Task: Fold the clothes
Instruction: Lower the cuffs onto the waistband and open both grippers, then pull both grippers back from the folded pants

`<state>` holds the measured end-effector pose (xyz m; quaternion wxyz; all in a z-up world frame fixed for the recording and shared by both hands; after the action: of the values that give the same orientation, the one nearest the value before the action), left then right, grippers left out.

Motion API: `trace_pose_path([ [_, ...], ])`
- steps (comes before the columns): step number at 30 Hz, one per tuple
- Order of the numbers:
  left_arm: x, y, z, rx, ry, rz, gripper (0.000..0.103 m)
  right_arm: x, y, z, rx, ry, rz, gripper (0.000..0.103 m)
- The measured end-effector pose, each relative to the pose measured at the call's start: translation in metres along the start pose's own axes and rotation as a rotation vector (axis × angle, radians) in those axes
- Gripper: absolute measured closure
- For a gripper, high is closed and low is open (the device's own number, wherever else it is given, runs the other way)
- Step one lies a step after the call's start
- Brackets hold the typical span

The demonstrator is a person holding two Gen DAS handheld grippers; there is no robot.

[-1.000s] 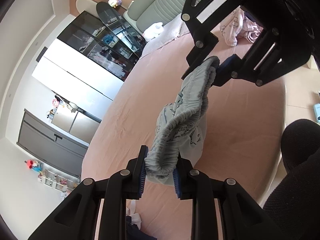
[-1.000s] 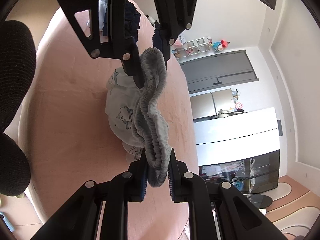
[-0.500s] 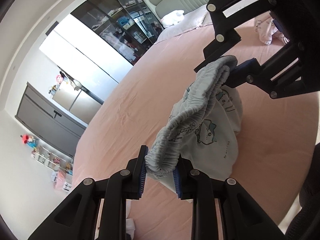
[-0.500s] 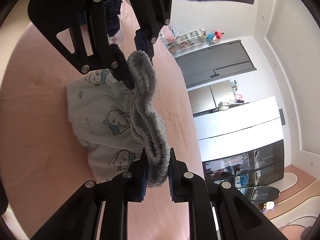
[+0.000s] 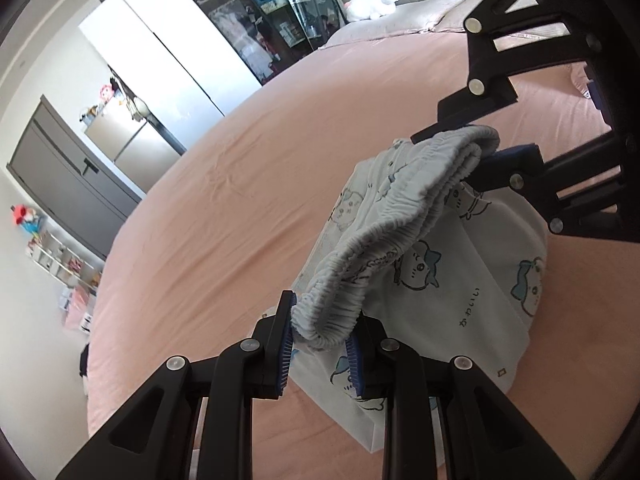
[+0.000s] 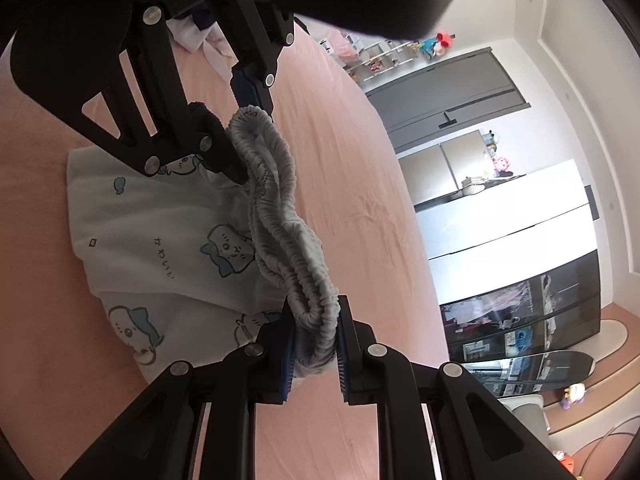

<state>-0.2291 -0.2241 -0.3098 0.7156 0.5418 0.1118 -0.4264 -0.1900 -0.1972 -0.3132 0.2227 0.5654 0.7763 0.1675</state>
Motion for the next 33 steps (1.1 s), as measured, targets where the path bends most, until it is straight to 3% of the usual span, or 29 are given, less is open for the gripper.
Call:
trace_pose_path([
  [5, 0.01, -0.018, -0.002, 0.018, 0.039, 0.043, 0.081, 0.002, -0.024, 0.008, -0.018, -0.017, 0.017, 0.089],
  [8, 0.015, -0.025, -0.004, 0.021, 0.065, 0.066, 0.08, 0.001, -0.036, 0.011, 0.001, -0.041, 0.032, 0.083],
  [10, 0.017, -0.03, -0.005, 0.024, 0.078, 0.085, 0.077, 0.002, -0.043, 0.01, 0.043, -0.053, 0.051, 0.067],
  [12, 0.018, -0.031, -0.006, 0.002, 0.075, 0.085, 0.073, 0.004, -0.049, 0.008, 0.101, -0.058, 0.068, 0.039],
  [13, 0.017, -0.031, -0.006, -0.009, 0.074, 0.083, 0.07, 0.005, -0.051, 0.007, 0.121, -0.061, 0.075, 0.037],
  [18, 0.011, -0.021, -0.001, -0.076, 0.093, 0.05, 0.05, 0.006, -0.051, 0.005, 0.15, -0.09, 0.104, 0.035],
  [25, 0.006, -0.003, 0.024, -0.121, 0.213, 0.036, 0.049, 0.014, -0.062, -0.022, 0.197, -0.212, 0.2, 0.033],
  [29, 0.009, 0.005, 0.039, -0.088, 0.306, 0.041, 0.048, 0.026, -0.057, -0.041, 0.088, -0.374, 0.2, 0.033],
  [33, 0.013, 0.011, 0.052, -0.025, 0.429, 0.056, 0.035, 0.049, -0.049, -0.053, -0.033, -0.541, 0.204, 0.029],
])
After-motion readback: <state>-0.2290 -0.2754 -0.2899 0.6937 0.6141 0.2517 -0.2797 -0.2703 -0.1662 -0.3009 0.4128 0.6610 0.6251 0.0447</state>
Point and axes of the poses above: each gripper's, at about its wrist camera, not at the fingertips, and y roughly against the way its jaws point, z to its left, x to its underside, the point moved 6 cm from there along -y, roughly the way its jaws point, and after that the axes turned 8 degrees about y, right-handed, at the moved point
